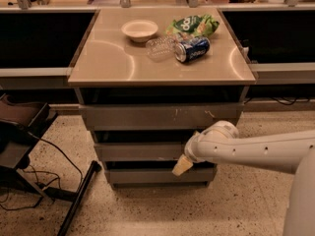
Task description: Open middle drawer
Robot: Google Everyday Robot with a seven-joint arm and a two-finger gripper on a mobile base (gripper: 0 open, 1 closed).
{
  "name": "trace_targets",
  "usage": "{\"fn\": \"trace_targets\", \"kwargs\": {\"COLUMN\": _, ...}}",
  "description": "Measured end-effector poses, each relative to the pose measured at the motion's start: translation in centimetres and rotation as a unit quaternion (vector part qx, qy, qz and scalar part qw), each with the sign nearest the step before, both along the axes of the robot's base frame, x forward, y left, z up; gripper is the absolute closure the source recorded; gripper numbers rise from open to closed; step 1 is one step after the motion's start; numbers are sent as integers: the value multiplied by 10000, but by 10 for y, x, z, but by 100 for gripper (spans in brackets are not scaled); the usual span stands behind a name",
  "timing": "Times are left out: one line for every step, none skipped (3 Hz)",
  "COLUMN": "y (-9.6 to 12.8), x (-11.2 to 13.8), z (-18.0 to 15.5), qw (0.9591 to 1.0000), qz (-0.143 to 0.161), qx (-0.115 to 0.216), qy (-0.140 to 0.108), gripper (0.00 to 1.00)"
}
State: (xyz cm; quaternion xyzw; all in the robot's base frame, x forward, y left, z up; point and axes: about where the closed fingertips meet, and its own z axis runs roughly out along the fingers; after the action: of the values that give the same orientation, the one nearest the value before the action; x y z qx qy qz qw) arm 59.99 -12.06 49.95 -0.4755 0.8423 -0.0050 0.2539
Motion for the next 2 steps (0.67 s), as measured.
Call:
{"fn": "trace_targets", "kwargs": {"y": -4, "x": 19, "z": 4, "qw": 9965, "qz": 249, "qx": 501, "qy": -627, "gripper": 0}}
{"fn": "trace_targets", "kwargs": {"y": -9, "x": 19, "z": 5, "qw": 9953, "qz": 473, "qx": 393, "qy": -751, "gripper": 0}}
